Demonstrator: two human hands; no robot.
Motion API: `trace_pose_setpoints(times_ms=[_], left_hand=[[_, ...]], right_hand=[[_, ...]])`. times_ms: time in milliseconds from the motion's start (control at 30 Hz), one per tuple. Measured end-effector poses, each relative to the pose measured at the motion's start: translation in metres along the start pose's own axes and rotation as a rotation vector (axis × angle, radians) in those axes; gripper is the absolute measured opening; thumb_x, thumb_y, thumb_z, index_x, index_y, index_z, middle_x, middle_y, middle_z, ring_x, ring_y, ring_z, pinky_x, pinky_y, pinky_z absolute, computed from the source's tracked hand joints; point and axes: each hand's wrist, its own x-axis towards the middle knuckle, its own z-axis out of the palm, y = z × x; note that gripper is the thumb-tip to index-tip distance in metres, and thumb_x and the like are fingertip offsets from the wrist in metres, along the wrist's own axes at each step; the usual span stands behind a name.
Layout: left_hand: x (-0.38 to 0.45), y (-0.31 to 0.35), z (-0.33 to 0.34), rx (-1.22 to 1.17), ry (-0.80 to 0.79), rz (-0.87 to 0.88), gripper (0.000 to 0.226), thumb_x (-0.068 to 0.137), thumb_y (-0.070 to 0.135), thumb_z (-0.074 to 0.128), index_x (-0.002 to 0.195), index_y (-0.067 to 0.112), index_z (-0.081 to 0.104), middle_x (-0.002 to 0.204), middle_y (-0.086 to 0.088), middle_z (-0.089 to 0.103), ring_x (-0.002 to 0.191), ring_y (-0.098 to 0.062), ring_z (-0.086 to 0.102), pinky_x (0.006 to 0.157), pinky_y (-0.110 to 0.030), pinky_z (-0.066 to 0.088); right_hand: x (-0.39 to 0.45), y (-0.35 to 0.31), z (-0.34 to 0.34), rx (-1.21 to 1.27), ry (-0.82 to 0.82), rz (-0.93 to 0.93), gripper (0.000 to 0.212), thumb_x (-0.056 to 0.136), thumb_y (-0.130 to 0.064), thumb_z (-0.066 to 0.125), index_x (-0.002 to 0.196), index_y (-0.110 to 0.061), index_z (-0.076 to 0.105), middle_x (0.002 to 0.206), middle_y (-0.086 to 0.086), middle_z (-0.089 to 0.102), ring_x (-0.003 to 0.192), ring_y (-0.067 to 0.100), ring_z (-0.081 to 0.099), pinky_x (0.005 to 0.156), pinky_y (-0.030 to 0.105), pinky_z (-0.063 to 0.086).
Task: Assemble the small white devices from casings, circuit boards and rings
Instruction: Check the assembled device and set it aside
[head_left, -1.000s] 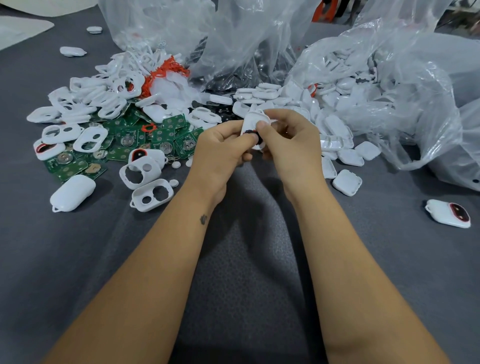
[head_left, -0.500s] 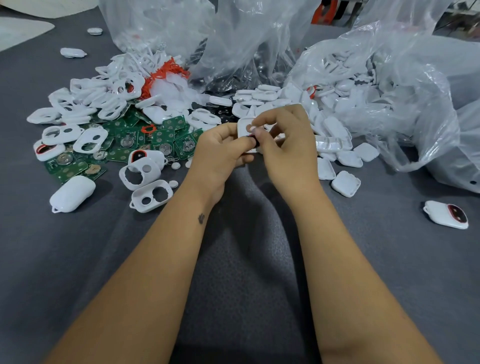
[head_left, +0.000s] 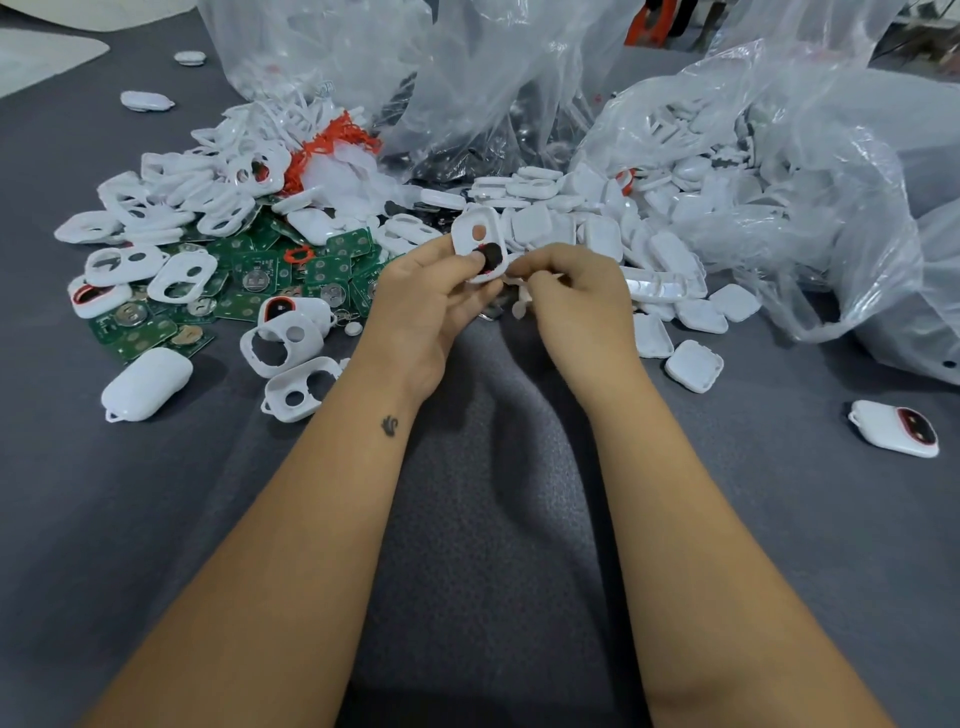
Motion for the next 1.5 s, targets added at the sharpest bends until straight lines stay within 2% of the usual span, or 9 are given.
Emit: trace_pose_setpoints(times_ms=[100, 200, 300, 400, 567, 700, 1133, 1300, 1500], left_hand=[[0.0, -0.001, 0.001, 0.015, -0.036, 0.019, 0.02, 0.093, -0.005, 0.054, 0.107, 0.005, 0.064, 0.085, -0.003, 0.073, 0.077, -0.01, 0.07, 0.071, -0.021, 0.056], [-0.001, -0.001, 0.002, -0.068, 0.012, 0.028, 0.029, 0.089, -0.007, 0.06, 0.115, 0.003, 0.051, 0.088, -0.009, 0.072, 0.079, -0.018, 0.072, 0.07, -0.026, 0.057], [-0.002, -0.002, 0.002, -0.003, -0.04, 0.035, 0.018, 0.088, -0.006, 0.061, 0.105, 0.001, 0.061, 0.085, -0.007, 0.075, 0.079, -0.017, 0.073, 0.07, -0.026, 0.058], [-0.003, -0.001, 0.004, -0.005, -0.06, 0.001, 0.016, 0.092, -0.002, 0.053, 0.096, 0.002, 0.069, 0.085, -0.01, 0.074, 0.082, -0.019, 0.073, 0.071, -0.025, 0.057], [-0.003, 0.001, 0.004, -0.113, -0.102, -0.036, 0.027, 0.098, 0.012, 0.041, 0.099, -0.001, 0.066, 0.091, -0.012, 0.075, 0.088, -0.027, 0.073, 0.074, -0.029, 0.059], [-0.004, 0.001, 0.005, -0.087, -0.081, -0.023, 0.026, 0.101, 0.015, 0.046, 0.093, 0.003, 0.067, 0.086, -0.009, 0.076, 0.08, -0.02, 0.074, 0.063, -0.021, 0.056], [-0.006, -0.001, 0.006, -0.01, -0.172, 0.083, 0.029, 0.104, 0.018, 0.041, 0.096, 0.009, 0.067, 0.085, -0.003, 0.075, 0.075, -0.011, 0.071, 0.068, -0.021, 0.056], [-0.006, -0.002, 0.005, 0.005, -0.201, 0.103, 0.028, 0.105, 0.017, 0.039, 0.098, 0.009, 0.066, 0.085, 0.0, 0.075, 0.077, -0.009, 0.071, 0.07, -0.021, 0.056], [-0.006, -0.003, 0.005, 0.004, -0.249, 0.138, 0.028, 0.105, 0.017, 0.037, 0.101, 0.012, 0.064, 0.087, 0.001, 0.074, 0.08, -0.01, 0.07, 0.074, -0.023, 0.056]], right_hand=[[-0.001, -0.005, -0.001, 0.246, 0.009, -0.017, 0.032, 0.086, 0.002, 0.053, 0.076, -0.023, 0.071, 0.069, -0.011, 0.066, 0.058, 0.001, 0.055, 0.057, 0.016, 0.044], [-0.003, -0.005, 0.001, 0.245, -0.024, -0.105, 0.028, 0.085, 0.002, 0.061, 0.082, -0.023, 0.073, 0.081, -0.003, 0.071, 0.072, 0.006, 0.061, 0.068, 0.024, 0.049], [-0.004, -0.003, 0.002, 0.216, 0.022, -0.15, 0.025, 0.083, 0.0, 0.067, 0.086, -0.024, 0.073, 0.099, 0.009, 0.07, 0.088, 0.018, 0.064, 0.082, 0.039, 0.054], [-0.003, -0.003, 0.002, 0.203, 0.029, -0.168, 0.026, 0.08, 0.0, 0.07, 0.091, -0.024, 0.072, 0.105, 0.011, 0.068, 0.094, 0.025, 0.062, 0.088, 0.044, 0.053], [-0.002, -0.004, 0.002, 0.202, 0.034, -0.17, 0.036, 0.077, 0.0, 0.073, 0.091, -0.033, 0.068, 0.104, 0.01, 0.066, 0.083, 0.011, 0.057, 0.079, 0.034, 0.055], [0.0, -0.003, -0.002, 0.283, 0.03, -0.132, 0.029, 0.079, 0.001, 0.073, 0.096, -0.022, 0.071, 0.1, 0.01, 0.067, 0.078, 0.01, 0.054, 0.08, 0.036, 0.053], [0.002, -0.005, -0.006, 0.65, 0.023, -0.072, 0.026, 0.085, 0.012, 0.059, 0.095, -0.01, 0.068, 0.081, 0.004, 0.061, 0.073, 0.013, 0.055, 0.065, 0.019, 0.047], [0.003, -0.004, -0.007, 0.69, 0.01, -0.056, 0.023, 0.084, 0.011, 0.061, 0.09, -0.01, 0.069, 0.084, 0.007, 0.064, 0.083, 0.021, 0.058, 0.075, 0.029, 0.049], [0.002, -0.006, -0.009, 0.75, -0.014, -0.06, 0.022, 0.084, 0.012, 0.061, 0.087, -0.009, 0.067, 0.08, 0.004, 0.065, 0.073, 0.02, 0.058, 0.069, 0.024, 0.049]])
